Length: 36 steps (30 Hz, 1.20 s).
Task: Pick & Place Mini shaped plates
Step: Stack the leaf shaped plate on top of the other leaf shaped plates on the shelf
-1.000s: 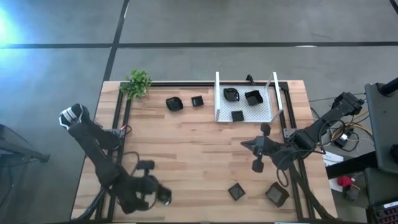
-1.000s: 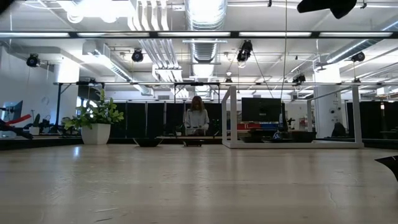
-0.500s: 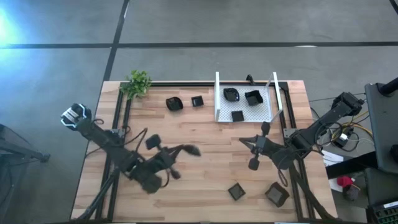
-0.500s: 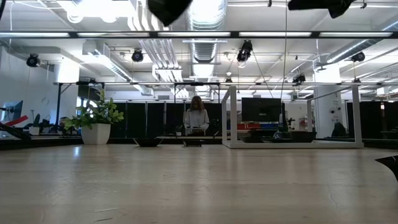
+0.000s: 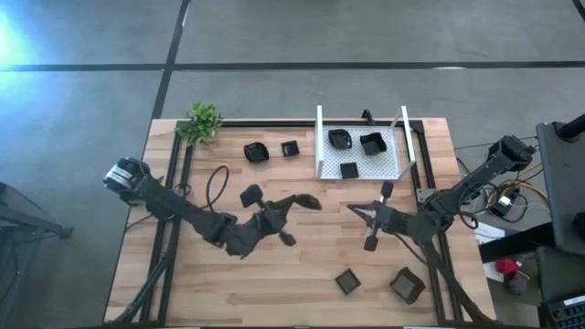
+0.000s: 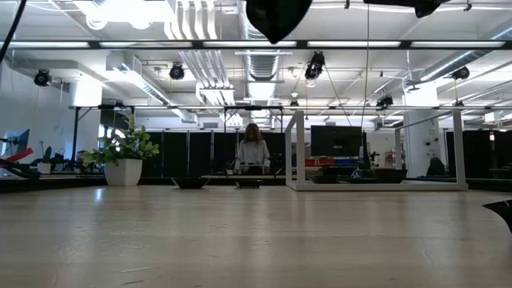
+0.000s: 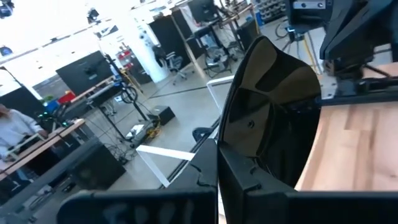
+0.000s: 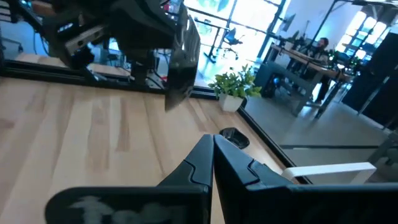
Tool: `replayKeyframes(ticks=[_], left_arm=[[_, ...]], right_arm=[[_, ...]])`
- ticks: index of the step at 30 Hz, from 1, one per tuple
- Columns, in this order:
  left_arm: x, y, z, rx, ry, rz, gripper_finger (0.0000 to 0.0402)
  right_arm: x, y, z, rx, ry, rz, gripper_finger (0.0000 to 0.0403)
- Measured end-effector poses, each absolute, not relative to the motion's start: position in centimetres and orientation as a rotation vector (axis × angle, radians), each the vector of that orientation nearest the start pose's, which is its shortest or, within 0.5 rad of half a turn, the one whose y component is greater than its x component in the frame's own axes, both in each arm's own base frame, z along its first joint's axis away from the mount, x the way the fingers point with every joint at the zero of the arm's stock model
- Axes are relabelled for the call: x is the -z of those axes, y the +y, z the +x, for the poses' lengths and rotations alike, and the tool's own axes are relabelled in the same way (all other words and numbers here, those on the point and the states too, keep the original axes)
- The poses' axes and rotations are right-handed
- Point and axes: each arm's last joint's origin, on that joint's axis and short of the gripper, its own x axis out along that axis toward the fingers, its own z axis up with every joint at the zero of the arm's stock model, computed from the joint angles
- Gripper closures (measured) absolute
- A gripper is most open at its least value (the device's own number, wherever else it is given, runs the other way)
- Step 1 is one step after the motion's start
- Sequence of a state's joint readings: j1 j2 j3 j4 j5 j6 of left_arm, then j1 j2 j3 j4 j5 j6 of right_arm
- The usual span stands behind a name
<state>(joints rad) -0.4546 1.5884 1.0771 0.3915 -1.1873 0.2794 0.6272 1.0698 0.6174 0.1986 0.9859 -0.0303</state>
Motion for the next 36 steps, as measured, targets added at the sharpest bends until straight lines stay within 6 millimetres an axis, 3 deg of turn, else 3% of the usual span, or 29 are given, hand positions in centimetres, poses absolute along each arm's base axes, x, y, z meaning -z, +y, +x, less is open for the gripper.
replayKeyframes(ticks=[8,20,30,36], left_arm=[[-27.9,-11.8,33.8,-0.753,0.168,0.34,0.0401],[-27.7,-11.1,35.3,-0.754,0.133,0.304,0.0402],[-27.0,-11.0,37.8,-0.749,0.133,0.343,0.0402],[-27.4,-11.1,38.3,-0.758,0.135,0.362,0.0401]], right_arm=[[-26.1,10.1,19.9,0.382,0.183,-0.181,0.0387],[-26.1,9.9,20.3,0.307,0.18,-0.176,0.0323],[-25.4,9.8,21.5,0.335,0.189,-0.229,0.0333],[-25.4,9.7,21.6,0.343,0.191,-0.228,0.0335]])
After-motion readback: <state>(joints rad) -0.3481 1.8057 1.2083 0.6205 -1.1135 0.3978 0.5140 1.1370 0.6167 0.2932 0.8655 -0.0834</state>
